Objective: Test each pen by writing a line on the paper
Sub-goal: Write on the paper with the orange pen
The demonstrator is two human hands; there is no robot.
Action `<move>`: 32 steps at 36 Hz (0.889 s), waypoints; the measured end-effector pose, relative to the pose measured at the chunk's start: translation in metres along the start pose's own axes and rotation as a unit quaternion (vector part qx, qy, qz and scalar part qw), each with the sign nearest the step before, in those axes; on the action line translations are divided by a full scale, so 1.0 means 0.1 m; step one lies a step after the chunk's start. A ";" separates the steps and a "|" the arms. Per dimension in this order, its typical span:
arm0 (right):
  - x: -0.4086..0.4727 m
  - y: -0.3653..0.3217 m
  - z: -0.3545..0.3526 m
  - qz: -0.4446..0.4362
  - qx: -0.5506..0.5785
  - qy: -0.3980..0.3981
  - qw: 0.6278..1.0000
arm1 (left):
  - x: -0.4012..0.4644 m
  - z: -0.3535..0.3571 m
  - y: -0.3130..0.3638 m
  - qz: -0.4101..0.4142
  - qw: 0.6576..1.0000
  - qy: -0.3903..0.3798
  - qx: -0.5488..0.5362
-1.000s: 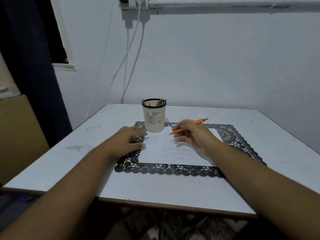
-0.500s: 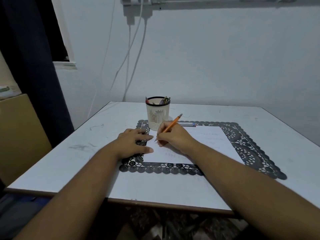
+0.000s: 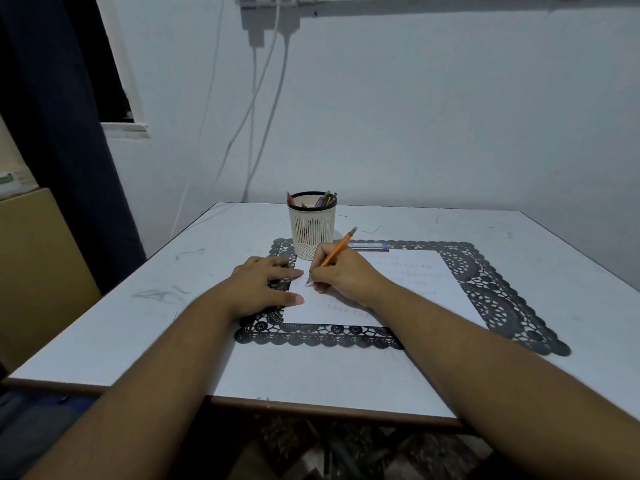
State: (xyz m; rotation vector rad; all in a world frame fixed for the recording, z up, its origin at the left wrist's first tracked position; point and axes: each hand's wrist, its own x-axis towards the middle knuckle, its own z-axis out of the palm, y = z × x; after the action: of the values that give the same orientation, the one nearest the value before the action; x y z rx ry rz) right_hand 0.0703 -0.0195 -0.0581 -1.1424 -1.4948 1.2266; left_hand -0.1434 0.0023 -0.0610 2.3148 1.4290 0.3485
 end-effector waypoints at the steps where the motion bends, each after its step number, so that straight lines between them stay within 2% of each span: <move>1: 0.00 0.00 0.00 0.002 0.001 -0.002 1.000 | 0.00 0.00 0.00 0.000 1.000 0.000 0.001; 15: 0.00 0.02 -0.01 -0.002 0.011 -0.005 1.000 | 0.00 0.00 -0.02 0.005 1.000 -0.003 -0.007; 20: 0.01 0.01 -0.08 -0.011 0.094 0.005 0.995 | 0.01 0.02 -0.03 0.018 1.000 0.007 -0.010; 22: 0.00 0.00 -0.14 -0.019 0.121 0.018 0.992 | 0.02 0.03 -0.03 0.038 0.999 0.037 -0.009; 26: -0.06 -0.01 -0.15 -0.022 0.122 0.024 0.992 | 0.00 0.06 0.08 0.114 0.977 0.172 -0.060; 28: -0.09 -0.03 -0.11 -0.024 0.109 0.027 0.993 | -0.03 0.07 0.18 0.123 0.970 0.186 -0.100; 32: -0.13 -0.04 -0.06 -0.043 0.104 0.040 0.993 | -0.04 0.09 0.21 0.120 0.968 0.189 -0.111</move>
State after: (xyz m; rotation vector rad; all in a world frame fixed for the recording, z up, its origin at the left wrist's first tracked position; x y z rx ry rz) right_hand 0.0782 -0.0317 -0.0537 -0.9679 -1.3100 1.2325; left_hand -0.1246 -0.0116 -0.0597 2.3187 1.1877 1.0153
